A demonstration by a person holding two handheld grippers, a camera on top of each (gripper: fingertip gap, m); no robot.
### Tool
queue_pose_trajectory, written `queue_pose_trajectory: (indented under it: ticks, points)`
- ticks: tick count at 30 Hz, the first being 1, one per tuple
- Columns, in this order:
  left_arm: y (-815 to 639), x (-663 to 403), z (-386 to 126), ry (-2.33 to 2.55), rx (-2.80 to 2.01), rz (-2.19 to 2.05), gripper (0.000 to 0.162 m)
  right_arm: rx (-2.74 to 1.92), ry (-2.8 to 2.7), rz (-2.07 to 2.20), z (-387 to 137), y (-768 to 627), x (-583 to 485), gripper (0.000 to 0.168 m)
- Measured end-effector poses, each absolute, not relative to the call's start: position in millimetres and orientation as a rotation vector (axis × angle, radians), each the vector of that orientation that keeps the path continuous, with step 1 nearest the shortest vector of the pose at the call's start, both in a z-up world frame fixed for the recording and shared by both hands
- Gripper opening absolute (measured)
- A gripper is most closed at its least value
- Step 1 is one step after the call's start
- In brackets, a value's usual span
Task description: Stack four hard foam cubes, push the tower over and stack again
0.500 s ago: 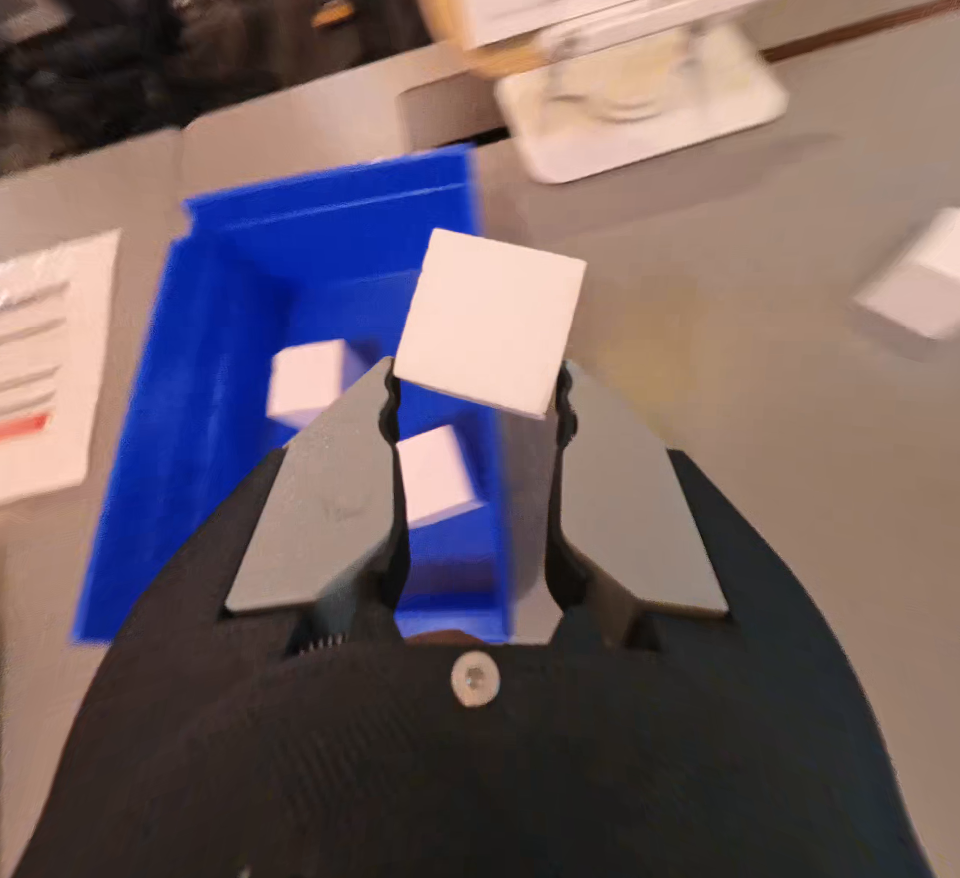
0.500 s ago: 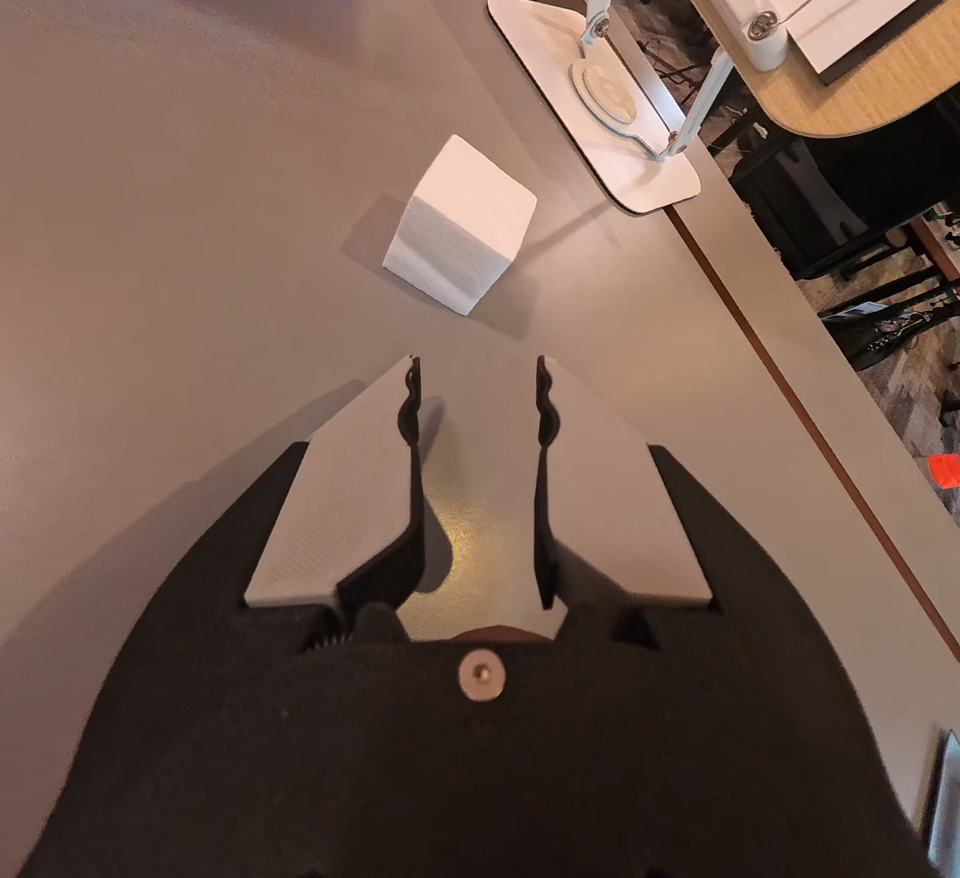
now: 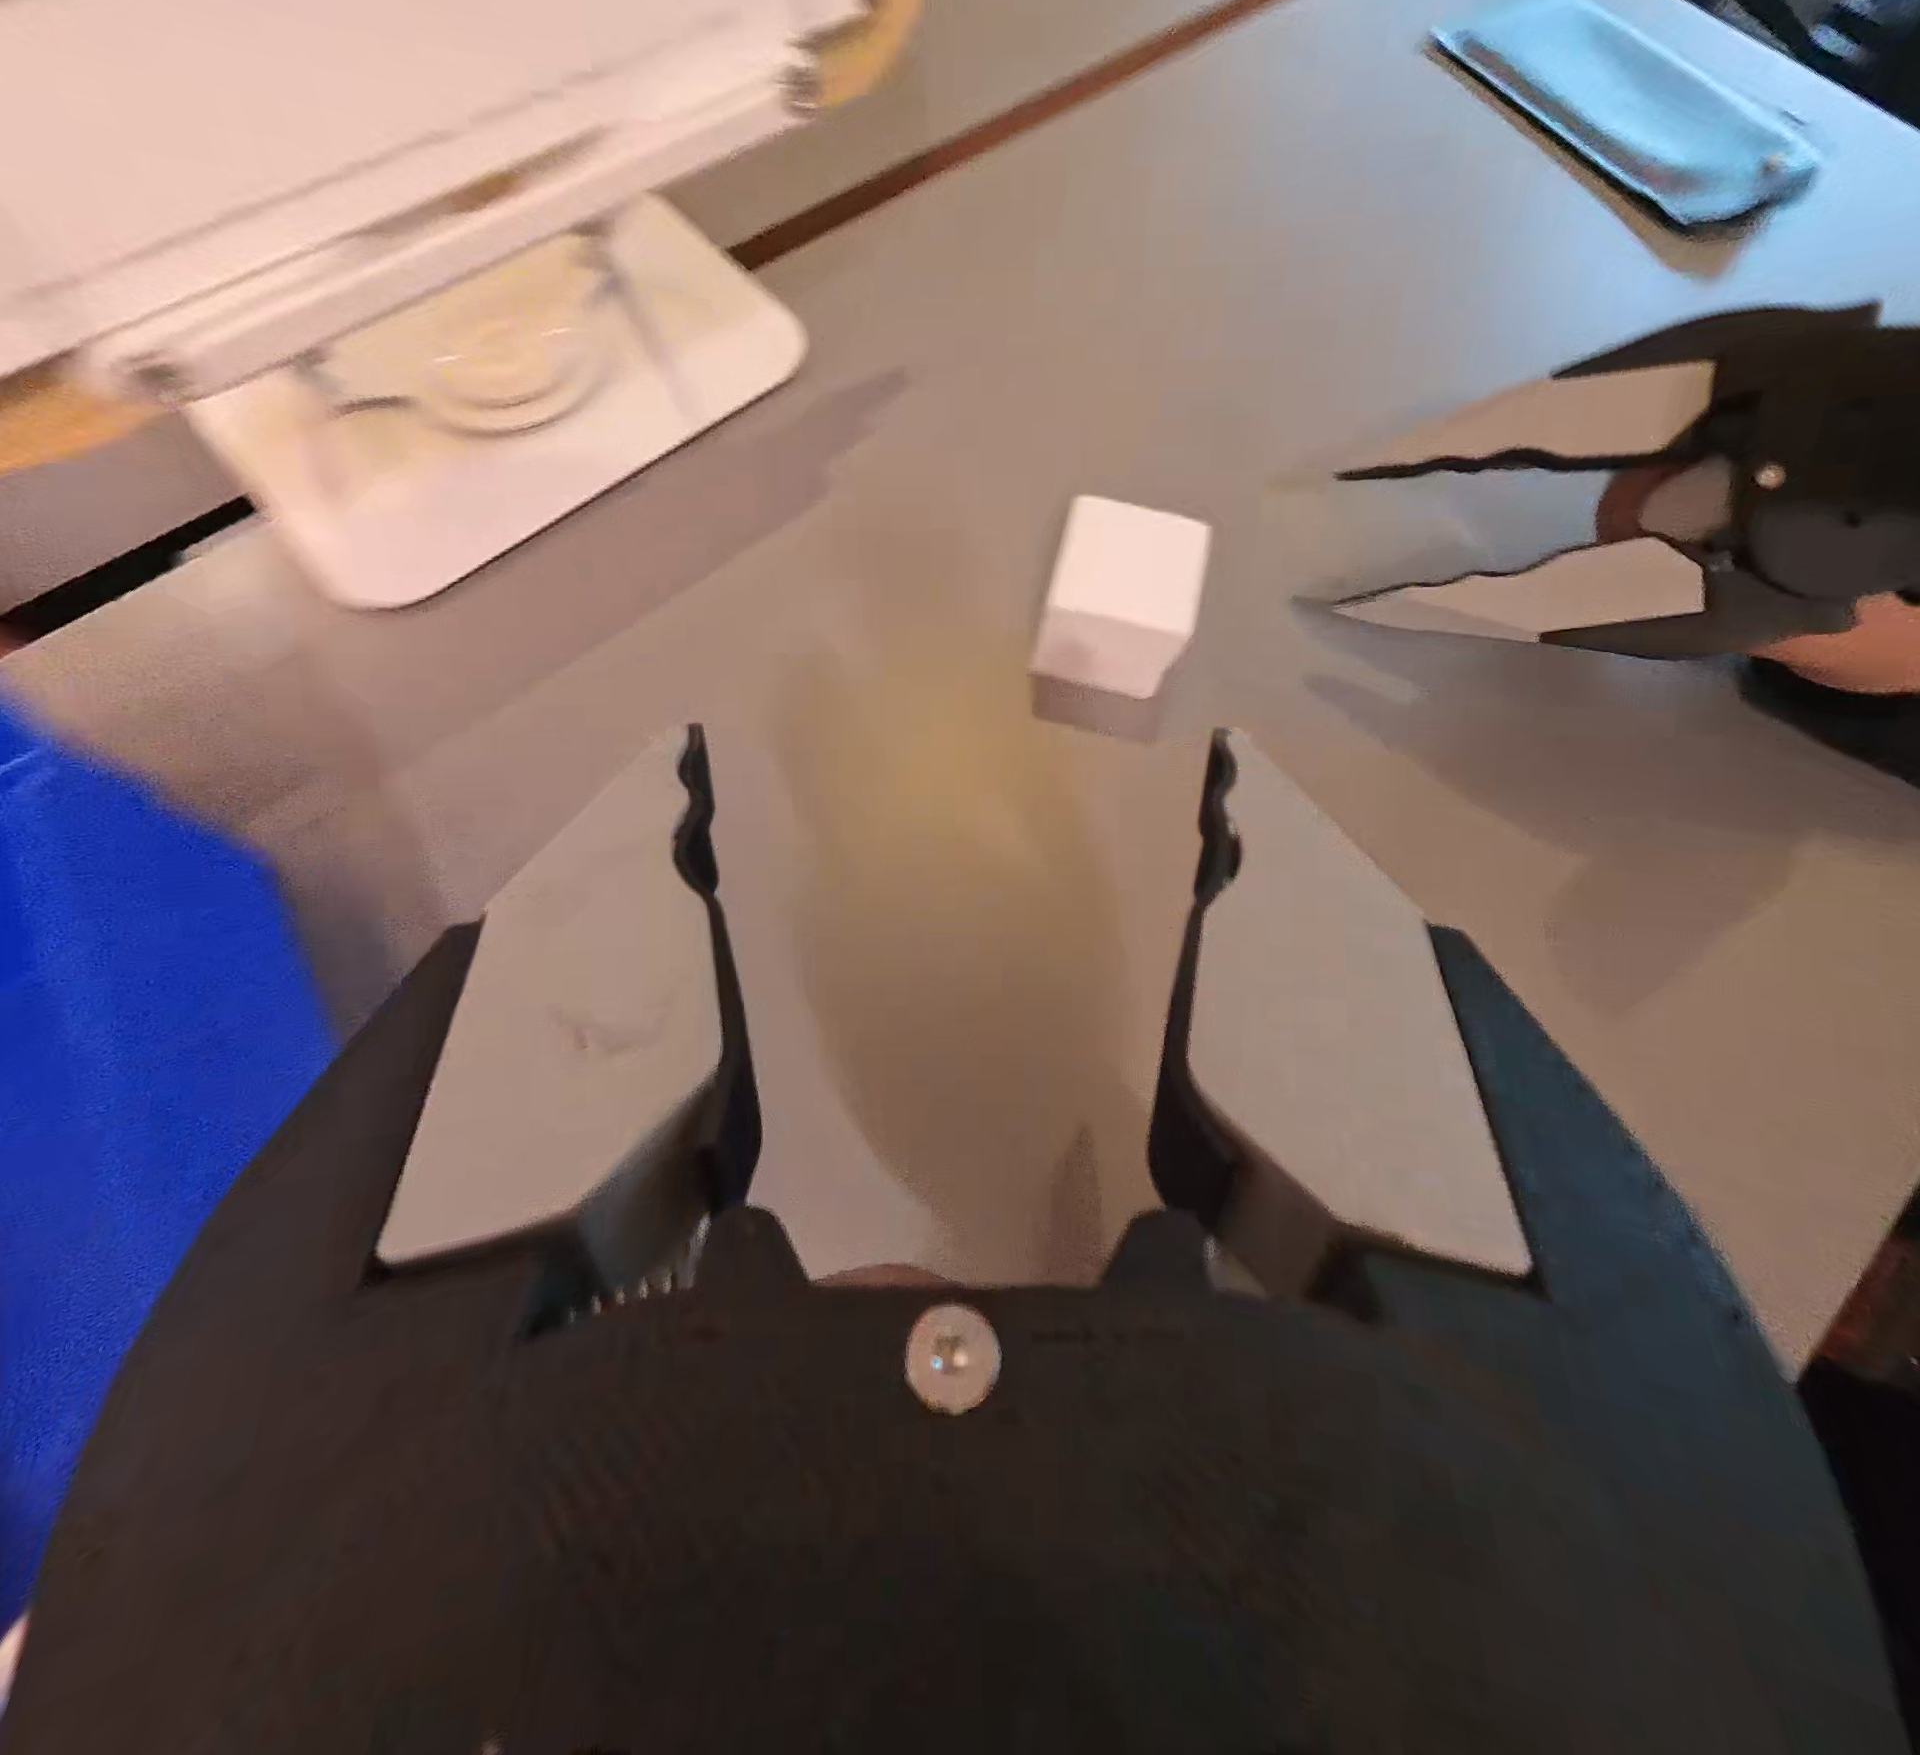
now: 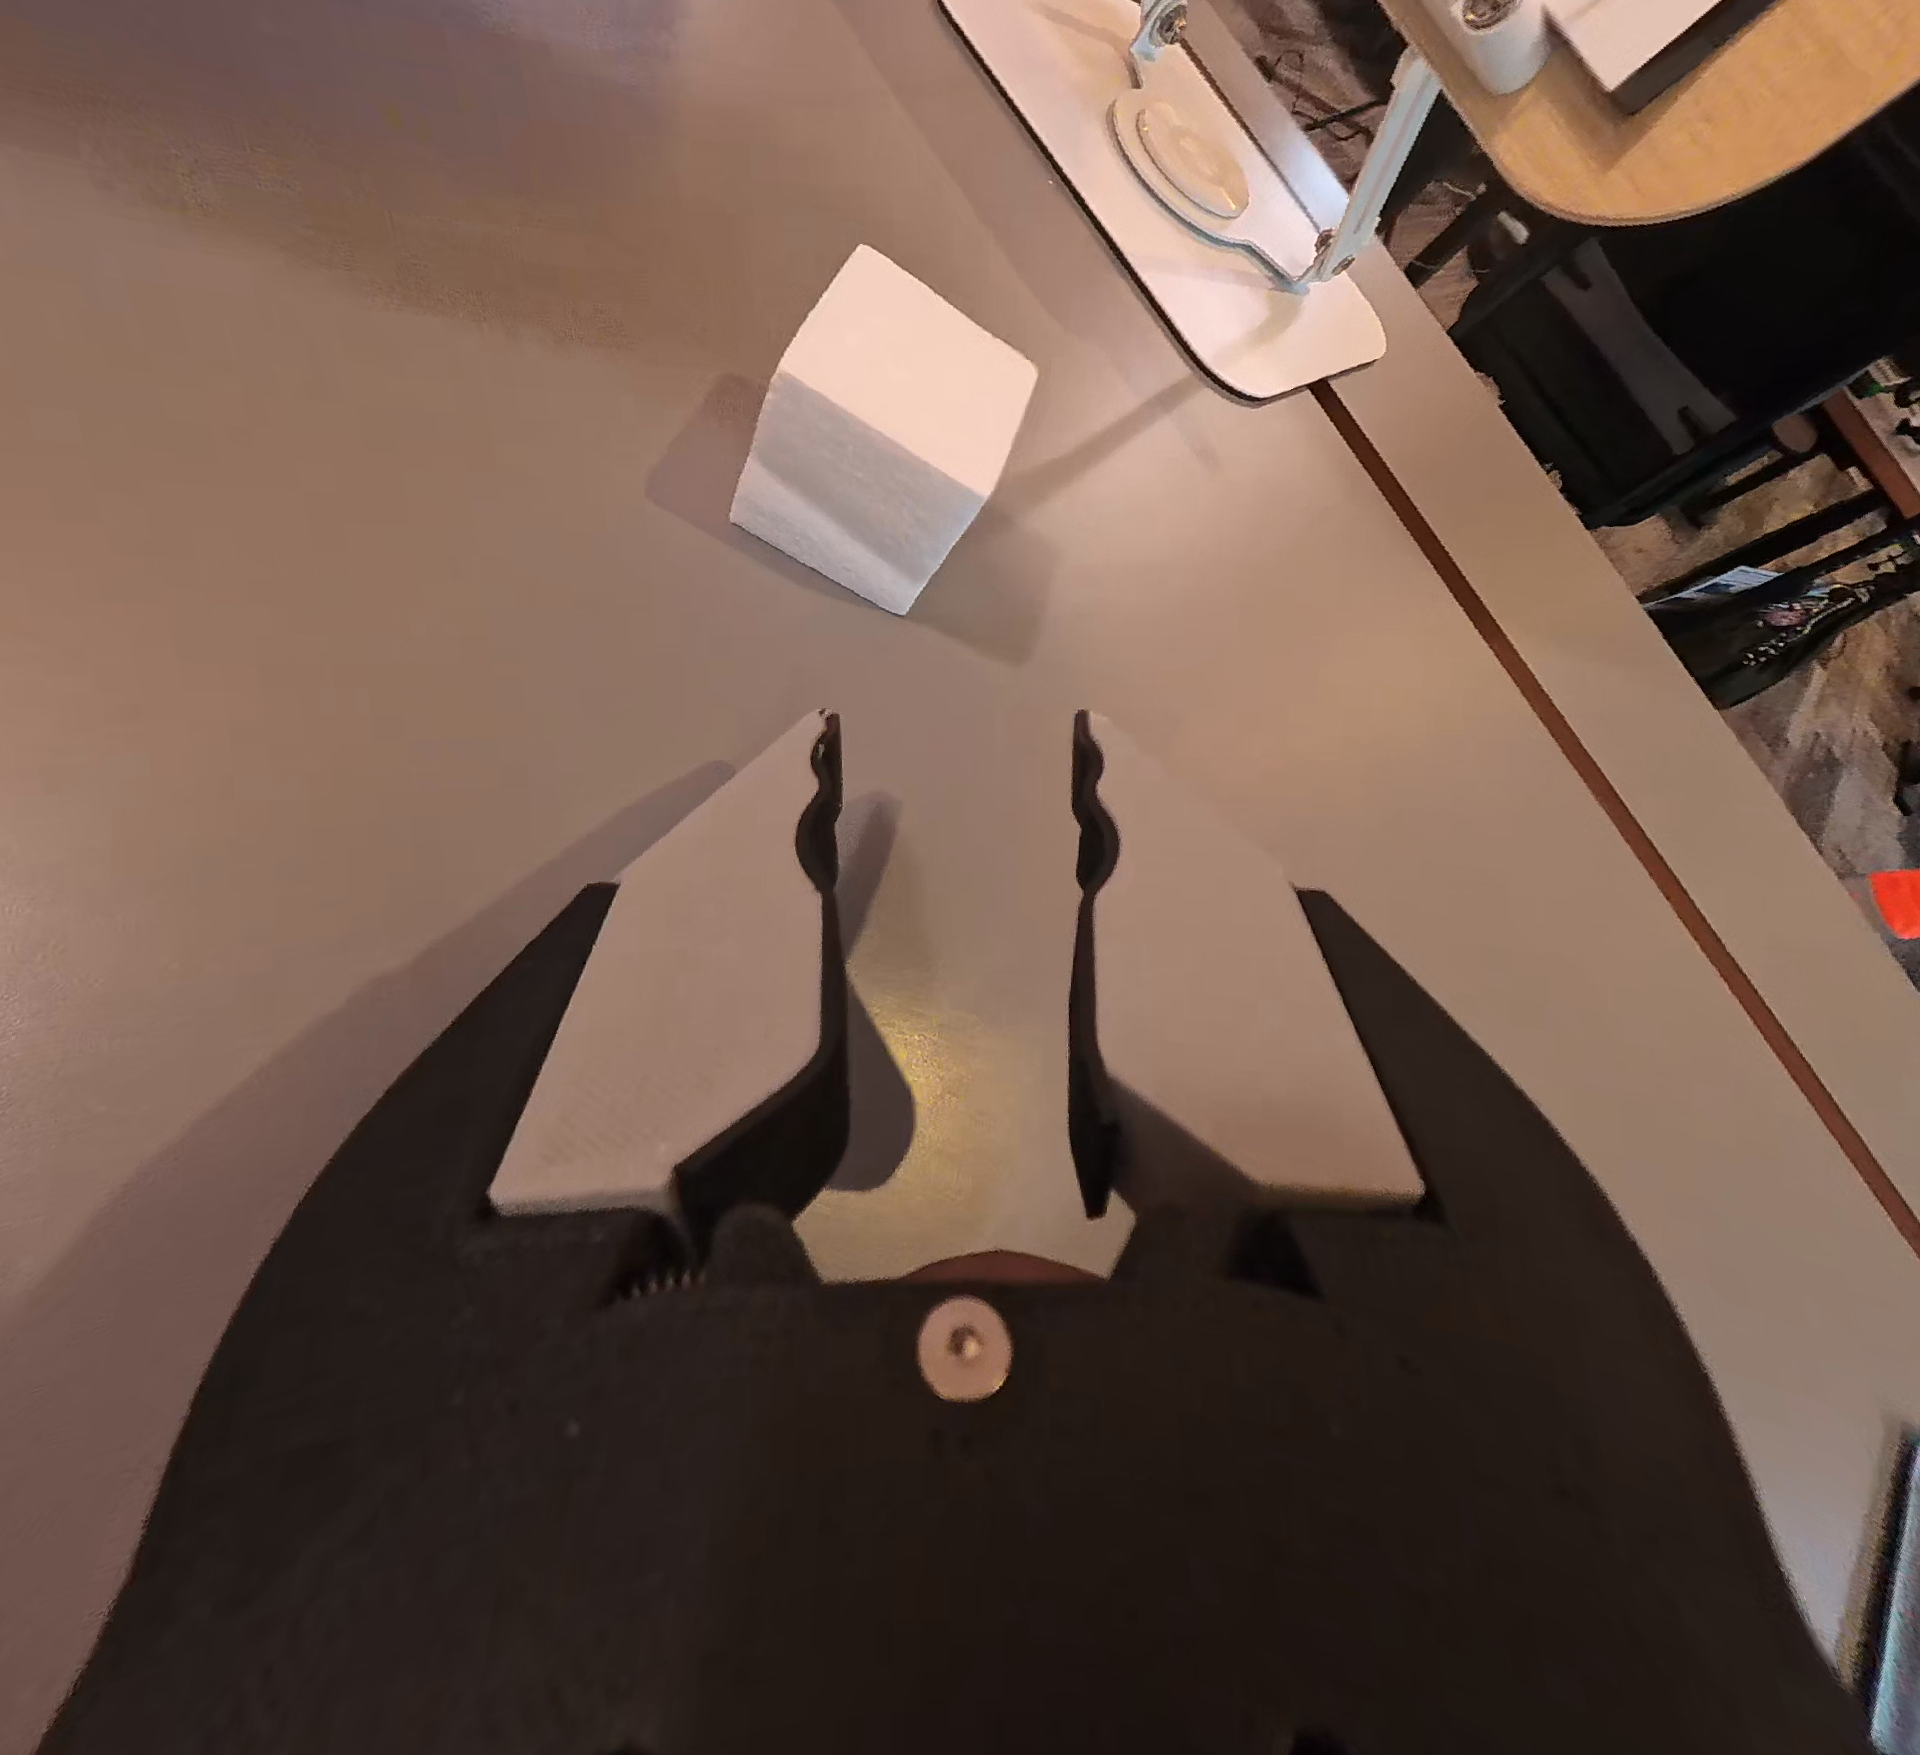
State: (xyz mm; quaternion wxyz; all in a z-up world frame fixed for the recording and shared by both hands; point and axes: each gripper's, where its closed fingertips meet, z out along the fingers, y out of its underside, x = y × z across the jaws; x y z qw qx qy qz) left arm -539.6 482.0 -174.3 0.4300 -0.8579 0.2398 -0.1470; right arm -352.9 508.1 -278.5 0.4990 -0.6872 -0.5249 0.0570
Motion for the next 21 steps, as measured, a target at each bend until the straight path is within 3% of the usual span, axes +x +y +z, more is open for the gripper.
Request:
queue_pose_trajectory:
  ticks: [8, 9, 10, 11, 15, 21]
  points:
    - [528.9, -422.1, -277.9, 0.857, -2.266, -0.408, 0.100, -1.669, -1.214, 0.151, -268.9, 515.9, -342.3, 0.042]
    - [531.5, -417.8, -291.9, 0.879, -2.299, -0.392, 0.091, -1.668, -1.213, 0.152, -268.3, 515.9, -342.1, 0.042]
    - [532.8, -417.5, -302.2, 0.905, -2.325, -0.362, 0.059, -1.666, -1.213, 0.153, -267.7, 515.8, -342.1, 0.042]
    - [535.5, -419.9, -304.9, 0.905, -2.324, -0.330, 0.057, -1.663, -1.214, 0.151, -266.9, 515.6, -342.2, 0.042]
    - [540.6, -456.2, -258.0, 0.744, -2.232, -0.315, 0.057, -1.649, -1.217, 0.146, -263.8, 514.1, -343.0, 0.042]
    - [518.5, -626.3, -151.9, 0.283, -2.109, -0.063, 0.057, -1.638, -1.235, 0.140, -264.5, 510.5, -346.4, 0.042]
